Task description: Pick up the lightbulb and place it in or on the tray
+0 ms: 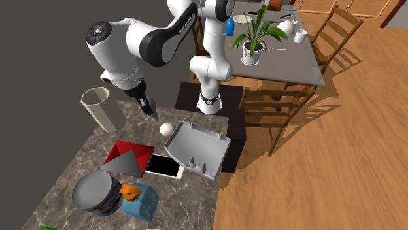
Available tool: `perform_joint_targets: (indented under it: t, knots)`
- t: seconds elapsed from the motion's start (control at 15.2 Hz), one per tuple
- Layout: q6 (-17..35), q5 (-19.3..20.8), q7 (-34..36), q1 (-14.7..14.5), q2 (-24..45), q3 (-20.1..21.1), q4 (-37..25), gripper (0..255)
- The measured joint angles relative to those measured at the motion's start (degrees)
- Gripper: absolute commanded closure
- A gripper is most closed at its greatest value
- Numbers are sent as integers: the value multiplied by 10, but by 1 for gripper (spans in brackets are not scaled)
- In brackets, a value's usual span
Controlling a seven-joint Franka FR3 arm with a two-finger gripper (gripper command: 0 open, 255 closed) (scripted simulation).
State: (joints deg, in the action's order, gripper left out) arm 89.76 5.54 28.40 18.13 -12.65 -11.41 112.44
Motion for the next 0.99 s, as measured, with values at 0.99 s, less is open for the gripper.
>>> perform_joint_targets:
  t: [0.99]
  knots:
    - [-108, -8, 8, -8, 20, 11, -126, 255]
